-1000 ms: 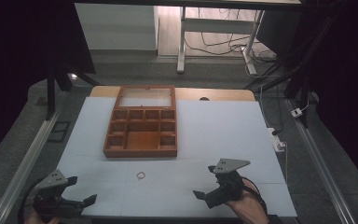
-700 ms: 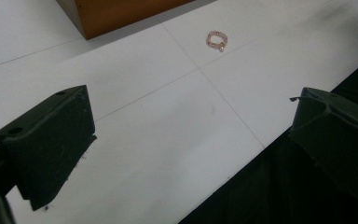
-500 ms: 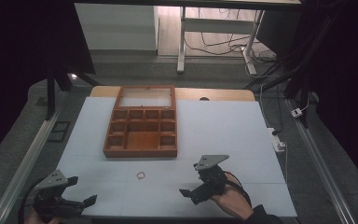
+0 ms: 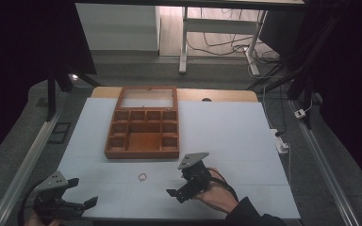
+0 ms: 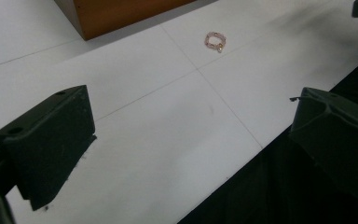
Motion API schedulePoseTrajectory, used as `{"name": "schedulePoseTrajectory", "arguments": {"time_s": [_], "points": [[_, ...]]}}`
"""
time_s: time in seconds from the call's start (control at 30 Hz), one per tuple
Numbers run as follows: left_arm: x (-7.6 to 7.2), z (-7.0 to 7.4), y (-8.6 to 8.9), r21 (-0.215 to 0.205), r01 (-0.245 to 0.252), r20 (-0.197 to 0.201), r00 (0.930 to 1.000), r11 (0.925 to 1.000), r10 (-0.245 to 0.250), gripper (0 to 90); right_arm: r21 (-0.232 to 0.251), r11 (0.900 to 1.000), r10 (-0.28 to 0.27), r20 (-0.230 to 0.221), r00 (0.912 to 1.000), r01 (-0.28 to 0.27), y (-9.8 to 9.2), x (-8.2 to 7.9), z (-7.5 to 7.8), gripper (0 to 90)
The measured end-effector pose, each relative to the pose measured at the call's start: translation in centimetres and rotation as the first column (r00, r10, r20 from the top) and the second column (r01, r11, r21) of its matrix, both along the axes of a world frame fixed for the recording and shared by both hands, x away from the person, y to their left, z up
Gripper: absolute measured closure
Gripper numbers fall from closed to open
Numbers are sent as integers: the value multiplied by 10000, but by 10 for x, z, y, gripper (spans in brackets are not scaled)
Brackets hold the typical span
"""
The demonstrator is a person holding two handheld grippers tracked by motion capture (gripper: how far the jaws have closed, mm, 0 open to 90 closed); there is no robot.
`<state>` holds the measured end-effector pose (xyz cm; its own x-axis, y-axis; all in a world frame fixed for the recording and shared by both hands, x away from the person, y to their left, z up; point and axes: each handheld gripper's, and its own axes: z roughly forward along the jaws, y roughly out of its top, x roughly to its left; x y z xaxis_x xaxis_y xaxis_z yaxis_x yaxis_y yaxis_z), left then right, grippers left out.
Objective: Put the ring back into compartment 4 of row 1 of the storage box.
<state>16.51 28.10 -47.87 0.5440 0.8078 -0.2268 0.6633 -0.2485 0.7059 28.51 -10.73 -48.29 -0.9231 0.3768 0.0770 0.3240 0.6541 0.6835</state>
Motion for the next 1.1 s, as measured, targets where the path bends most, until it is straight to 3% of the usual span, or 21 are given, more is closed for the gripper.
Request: {"name": "schedulePoseTrajectory", "arguments": {"time_s": [0.6,0.8,1.1], "points": [[0,0,1,-137,-3,-11,10000,9999,3,0,-290,9949,965,-18,9953,-965,58,15,-18,0],[0,0,2,-212,-10,-31,10000,9998,10,0,-652,9870,1480,90,9889,-1471,78,18,-24,0],[0,0,2,-242,-25,-62,10000,9997,23,0,-542,9750,2154,-100,9765,-2156,99,14,-36,0]]}}
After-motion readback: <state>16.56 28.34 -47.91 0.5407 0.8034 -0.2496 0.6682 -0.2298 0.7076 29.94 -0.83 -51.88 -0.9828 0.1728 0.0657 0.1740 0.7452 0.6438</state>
